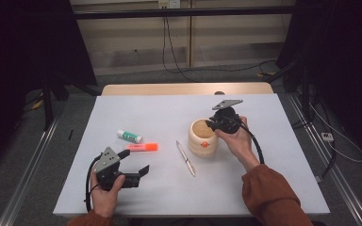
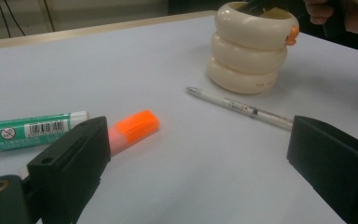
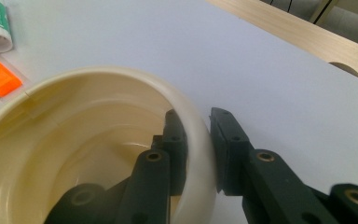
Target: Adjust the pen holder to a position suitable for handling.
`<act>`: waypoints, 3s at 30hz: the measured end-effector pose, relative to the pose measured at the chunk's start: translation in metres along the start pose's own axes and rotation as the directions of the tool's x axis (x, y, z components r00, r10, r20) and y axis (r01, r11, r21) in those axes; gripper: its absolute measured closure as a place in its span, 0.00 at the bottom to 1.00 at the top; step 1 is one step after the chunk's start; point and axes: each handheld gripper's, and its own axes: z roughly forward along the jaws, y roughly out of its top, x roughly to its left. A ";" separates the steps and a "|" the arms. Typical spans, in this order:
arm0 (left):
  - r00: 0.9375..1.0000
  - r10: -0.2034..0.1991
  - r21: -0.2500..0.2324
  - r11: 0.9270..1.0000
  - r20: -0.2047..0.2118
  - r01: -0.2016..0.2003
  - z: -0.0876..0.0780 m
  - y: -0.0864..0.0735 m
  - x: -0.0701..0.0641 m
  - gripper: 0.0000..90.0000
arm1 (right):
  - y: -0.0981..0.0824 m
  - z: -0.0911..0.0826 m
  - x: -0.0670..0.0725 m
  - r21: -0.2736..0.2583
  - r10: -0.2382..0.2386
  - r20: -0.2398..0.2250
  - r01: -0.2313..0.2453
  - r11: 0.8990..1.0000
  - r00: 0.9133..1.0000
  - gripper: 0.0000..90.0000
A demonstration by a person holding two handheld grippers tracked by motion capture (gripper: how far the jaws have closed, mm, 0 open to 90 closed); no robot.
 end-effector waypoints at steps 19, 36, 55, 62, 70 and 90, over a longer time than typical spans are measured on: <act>1.000 -0.001 0.006 1.000 -0.003 0.001 0.001 0.000 0.001 0.07 | 0.001 -0.008 0.004 0.045 -0.010 -0.010 0.011 0.999 1.000 0.86; 1.000 -0.009 0.007 1.000 -0.008 0.009 0.000 -0.001 0.002 0.07 | -0.004 -0.004 -0.001 -0.037 0.094 -0.066 -0.096 0.995 0.993 0.54; 1.000 -0.001 0.000 1.000 -0.009 0.001 -0.002 0.000 0.003 0.06 | -0.023 -0.039 -0.010 -0.273 0.127 -0.091 -0.147 0.951 0.988 0.07; 1.000 -0.005 -0.001 1.000 -0.009 0.005 -0.002 0.000 0.003 0.06 | -0.033 -0.054 -0.007 -0.327 0.111 -0.066 -0.127 0.937 0.992 0.06; 1.000 -0.004 0.000 1.000 -0.011 0.004 -0.002 0.000 0.003 0.06 | -0.048 -0.064 -0.005 -0.341 0.103 -0.030 -0.107 0.934 0.994 0.06; 1.000 -0.015 -0.010 1.000 -0.013 0.014 -0.004 -0.002 0.005 0.06 | -0.092 -0.083 0.002 -0.372 0.134 0.027 -0.114 0.921 0.991 0.07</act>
